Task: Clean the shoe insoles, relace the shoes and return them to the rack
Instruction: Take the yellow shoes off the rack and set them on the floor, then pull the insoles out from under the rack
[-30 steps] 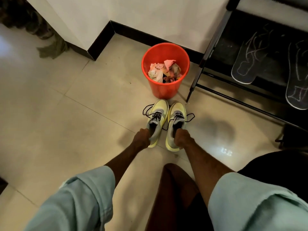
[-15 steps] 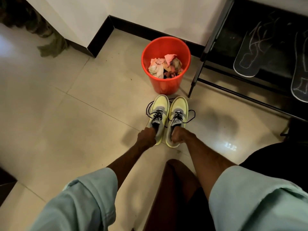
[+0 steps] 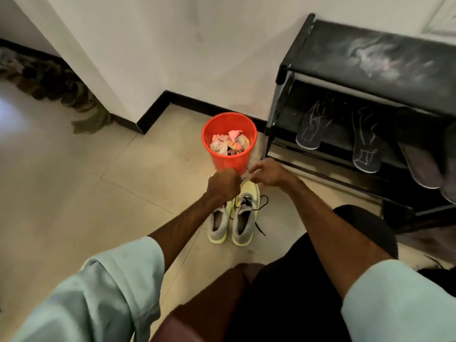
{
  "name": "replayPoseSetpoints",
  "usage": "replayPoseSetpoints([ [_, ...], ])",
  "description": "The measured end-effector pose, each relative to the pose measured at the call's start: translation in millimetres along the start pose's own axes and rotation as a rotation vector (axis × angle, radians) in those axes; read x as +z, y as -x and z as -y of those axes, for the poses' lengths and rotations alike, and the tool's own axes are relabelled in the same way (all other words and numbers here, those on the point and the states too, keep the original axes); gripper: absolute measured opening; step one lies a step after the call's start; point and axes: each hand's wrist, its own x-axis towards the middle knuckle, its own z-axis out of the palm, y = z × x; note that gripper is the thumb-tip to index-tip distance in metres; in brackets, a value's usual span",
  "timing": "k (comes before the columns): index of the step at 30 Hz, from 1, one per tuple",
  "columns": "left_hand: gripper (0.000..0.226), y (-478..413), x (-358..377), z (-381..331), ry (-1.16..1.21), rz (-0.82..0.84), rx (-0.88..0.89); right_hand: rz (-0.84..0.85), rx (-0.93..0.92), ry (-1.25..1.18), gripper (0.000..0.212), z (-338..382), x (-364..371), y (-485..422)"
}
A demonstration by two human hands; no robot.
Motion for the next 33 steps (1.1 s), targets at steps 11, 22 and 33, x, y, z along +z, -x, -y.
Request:
replayPoseSetpoints([
  [11, 0.014, -5.5, -50.4, -150.4, 0.041, -0.111, 0.270, -0.398, -0.057, -0.066, 0.021, -22.8, -112.9, 98.9],
  [22, 0.011, -9.1, -53.2, -219.2, -0.202, -0.060, 0.393, -0.615, -0.031, -0.093, 0.023, -85.0, -140.0, 140.9],
  [33, 0.010, -32.5, -25.3, -284.5, 0.042, 0.057, 0.368, -1.012, 0.062, -0.339, 0.021, -163.2, -175.6, 171.2],
])
